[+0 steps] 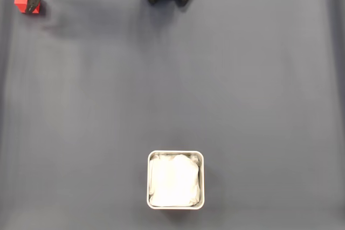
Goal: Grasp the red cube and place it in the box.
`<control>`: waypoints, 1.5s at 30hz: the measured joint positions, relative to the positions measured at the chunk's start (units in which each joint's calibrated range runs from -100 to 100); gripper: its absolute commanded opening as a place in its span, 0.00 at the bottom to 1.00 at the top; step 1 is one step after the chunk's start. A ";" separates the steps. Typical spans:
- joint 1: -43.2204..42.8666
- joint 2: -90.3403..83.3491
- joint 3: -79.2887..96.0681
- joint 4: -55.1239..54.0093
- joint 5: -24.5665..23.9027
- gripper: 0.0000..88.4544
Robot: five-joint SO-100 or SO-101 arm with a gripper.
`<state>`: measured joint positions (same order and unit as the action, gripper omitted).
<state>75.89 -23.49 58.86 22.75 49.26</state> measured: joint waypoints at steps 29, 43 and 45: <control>-1.34 7.64 -1.08 -4.30 -1.32 0.35; -1.34 10.16 -2.26 -6.44 -1.71 0.35; -1.34 10.77 -2.80 -6.76 -1.81 0.35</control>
<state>74.55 -12.72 56.06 15.99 47.45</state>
